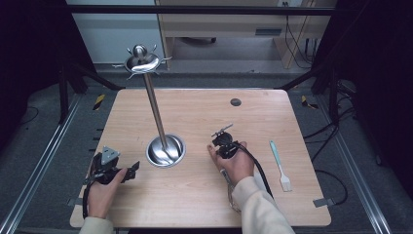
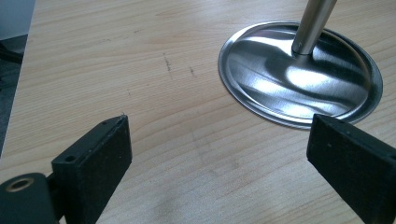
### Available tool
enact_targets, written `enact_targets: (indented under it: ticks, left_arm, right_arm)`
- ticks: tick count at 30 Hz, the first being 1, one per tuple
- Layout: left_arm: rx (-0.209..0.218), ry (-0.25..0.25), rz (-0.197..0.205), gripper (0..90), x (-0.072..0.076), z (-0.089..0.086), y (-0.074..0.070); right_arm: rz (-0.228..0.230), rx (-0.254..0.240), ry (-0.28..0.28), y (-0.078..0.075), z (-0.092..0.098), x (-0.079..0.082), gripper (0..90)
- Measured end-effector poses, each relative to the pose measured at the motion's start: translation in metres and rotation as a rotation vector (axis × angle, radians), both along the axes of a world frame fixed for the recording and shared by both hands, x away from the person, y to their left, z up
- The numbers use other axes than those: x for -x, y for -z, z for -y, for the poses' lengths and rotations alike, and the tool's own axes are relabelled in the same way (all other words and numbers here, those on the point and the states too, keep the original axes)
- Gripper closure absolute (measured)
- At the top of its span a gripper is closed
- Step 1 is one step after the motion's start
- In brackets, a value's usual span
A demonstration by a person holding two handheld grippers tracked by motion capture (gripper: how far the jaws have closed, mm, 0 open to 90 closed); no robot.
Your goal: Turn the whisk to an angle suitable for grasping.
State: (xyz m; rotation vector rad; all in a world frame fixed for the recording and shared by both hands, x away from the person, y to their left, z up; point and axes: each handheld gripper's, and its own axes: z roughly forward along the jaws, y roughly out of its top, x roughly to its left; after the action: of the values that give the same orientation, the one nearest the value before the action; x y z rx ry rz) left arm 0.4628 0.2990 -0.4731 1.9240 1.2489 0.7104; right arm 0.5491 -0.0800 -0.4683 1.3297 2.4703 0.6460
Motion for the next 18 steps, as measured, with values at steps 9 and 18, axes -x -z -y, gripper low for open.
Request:
enact_targets:
  ticks: [9,18]
  left_arm:
    - [-0.006,0.001,-0.003,6.3,0.0,0.0,0.0]
    - [-0.005,0.001,-0.005,6.3,-0.001,0.0,0.001]
  right_arm:
    - [-0.032,-0.015,-0.029,0.002,-0.007,0.001,90.0]
    - [-0.048,-0.018,-0.089,0.0,-0.022,0.002,90.0]
